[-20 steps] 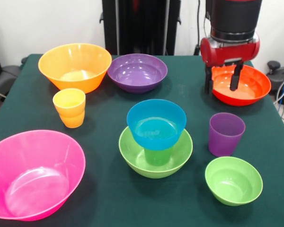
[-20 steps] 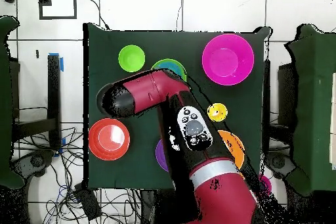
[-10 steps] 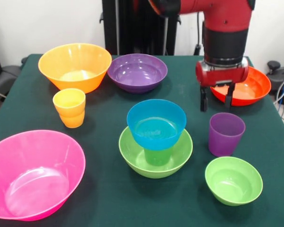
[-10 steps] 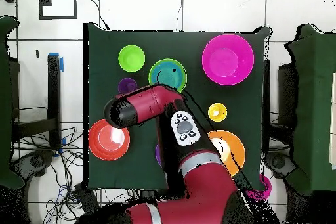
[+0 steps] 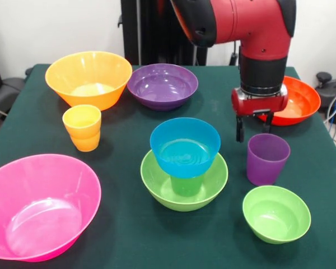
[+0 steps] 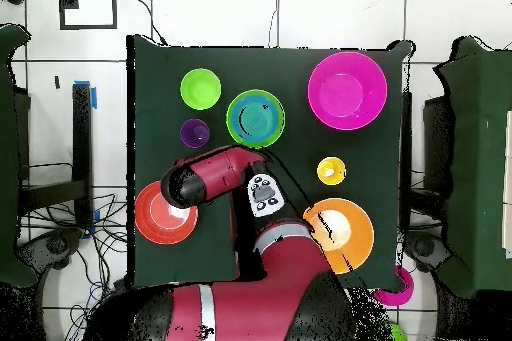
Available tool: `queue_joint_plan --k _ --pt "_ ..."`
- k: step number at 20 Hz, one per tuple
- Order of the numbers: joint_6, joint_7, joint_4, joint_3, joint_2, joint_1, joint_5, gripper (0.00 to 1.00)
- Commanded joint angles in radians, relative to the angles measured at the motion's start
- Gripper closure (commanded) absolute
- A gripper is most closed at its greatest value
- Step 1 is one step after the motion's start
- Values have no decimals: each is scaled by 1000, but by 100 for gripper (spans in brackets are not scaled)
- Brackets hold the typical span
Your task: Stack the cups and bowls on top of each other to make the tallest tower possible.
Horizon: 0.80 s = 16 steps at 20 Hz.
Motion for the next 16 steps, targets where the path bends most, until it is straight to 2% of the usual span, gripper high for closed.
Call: queue_joint_plan --k 1,5,10,14,16 --pt "-80 171 -44 -70 111 34 27 0" --pt "-103 154 -50 -92 115 38 21 0" --pt "-68 123 -36 -87 89 26 37 0" --pt "-30 107 7 -80 28 20 54 0" --pt "9 93 46 -72 -26 14 67 0"
